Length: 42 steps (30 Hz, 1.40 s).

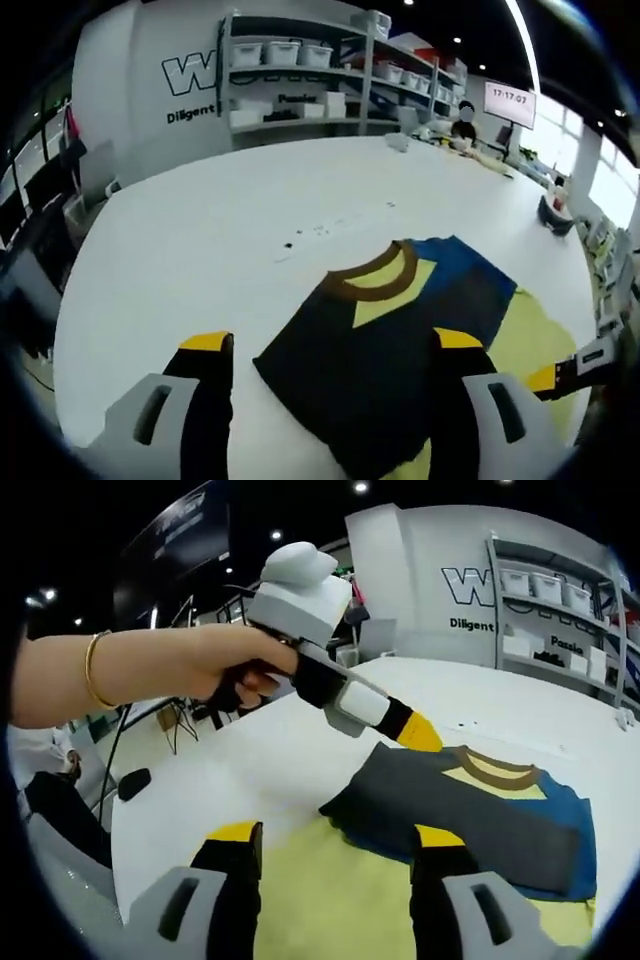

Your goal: Fold the garment on the visible template until the final outline fits inside the template.

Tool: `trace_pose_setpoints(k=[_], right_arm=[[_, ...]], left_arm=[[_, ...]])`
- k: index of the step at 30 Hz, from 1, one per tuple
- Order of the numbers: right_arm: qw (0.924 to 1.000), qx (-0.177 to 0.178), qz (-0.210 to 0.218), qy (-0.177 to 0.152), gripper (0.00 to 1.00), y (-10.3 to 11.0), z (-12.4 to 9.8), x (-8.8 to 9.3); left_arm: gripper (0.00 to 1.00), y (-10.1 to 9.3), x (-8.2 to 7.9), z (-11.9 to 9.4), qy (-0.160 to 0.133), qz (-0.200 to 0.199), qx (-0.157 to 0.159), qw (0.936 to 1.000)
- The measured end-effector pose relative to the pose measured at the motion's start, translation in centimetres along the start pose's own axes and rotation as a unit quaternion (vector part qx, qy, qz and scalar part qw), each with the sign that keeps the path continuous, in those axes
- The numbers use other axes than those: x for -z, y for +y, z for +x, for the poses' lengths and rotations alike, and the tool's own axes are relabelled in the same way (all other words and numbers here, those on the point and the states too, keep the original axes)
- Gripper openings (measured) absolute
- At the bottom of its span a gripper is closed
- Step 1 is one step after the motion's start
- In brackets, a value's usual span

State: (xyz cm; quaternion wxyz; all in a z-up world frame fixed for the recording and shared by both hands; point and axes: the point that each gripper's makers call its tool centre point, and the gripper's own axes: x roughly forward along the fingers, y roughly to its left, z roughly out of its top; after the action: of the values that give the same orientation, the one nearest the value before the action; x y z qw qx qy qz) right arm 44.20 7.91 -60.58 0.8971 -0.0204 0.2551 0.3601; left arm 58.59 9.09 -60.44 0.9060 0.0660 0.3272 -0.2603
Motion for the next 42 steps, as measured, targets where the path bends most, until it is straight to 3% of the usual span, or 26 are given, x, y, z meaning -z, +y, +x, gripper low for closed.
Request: trace_pose_setpoints(k=[4,5,13,16,18,21,25,30,34,37,42], right_arm=[[0.9999,-0.009,-0.004,0.004,0.45,1.1,1.8,0.1],[0.9999,-0.01,-0.003,0.006,0.43,1.3,2.3,0.1],[0.9999,-0.009,0.006,0.012,0.33,1.7,4.8,0.4],[0.9997,0.01,0.0,0.021,0.2,1.3,5.8,0.8],[0.9992,0.018,0.017,0.031,0.1,1.2,6.5,1.2],[0.9975,0.056,-0.002,0.042,0.14,0.2,7.2,1.5],[0.9968,0.065,-0.002,0.046,0.15,0.1,7.9,1.6],[0.9923,0.093,-0.048,0.066,0.11,-0.5,8.3,2.2],[0.9878,0.112,-0.074,0.08,0.06,-0.8,8.5,2.8],[0.9872,0.113,-0.081,0.078,0.0,-0.7,8.4,2.6],[0.9859,0.107,-0.102,0.078,0.0,-0.6,8.3,2.4]], left_arm=[[0.7,1.1,0.8,0.6,0.008,-0.013,0.003,0.9999],[0.69,1.9,1.5,0.7,0.024,-0.015,-0.011,0.9995],[0.58,3.3,2.4,2.3,0.029,-0.025,-0.009,0.9992],[0.47,3.7,3.2,3.0,0.04,-0.029,-0.012,0.9987],[0.39,3.7,3.9,3.2,0.054,-0.045,-0.008,0.9975],[0.36,4.2,4.4,3.6,0.06,-0.05,-0.013,0.9969],[0.34,4.4,4.5,3.8,0.061,-0.059,-0.012,0.9963],[0.27,4.5,4.3,4.0,0.06,-0.057,-0.013,0.9965],[0.15,4.3,4.4,4.0,0.062,-0.051,-0.013,0.9967],[0.03,4.6,4.6,4.2,0.065,-0.038,-0.019,0.997],[0.03,4.5,4.3,4.4,0.067,-0.008,-0.014,0.9976]])
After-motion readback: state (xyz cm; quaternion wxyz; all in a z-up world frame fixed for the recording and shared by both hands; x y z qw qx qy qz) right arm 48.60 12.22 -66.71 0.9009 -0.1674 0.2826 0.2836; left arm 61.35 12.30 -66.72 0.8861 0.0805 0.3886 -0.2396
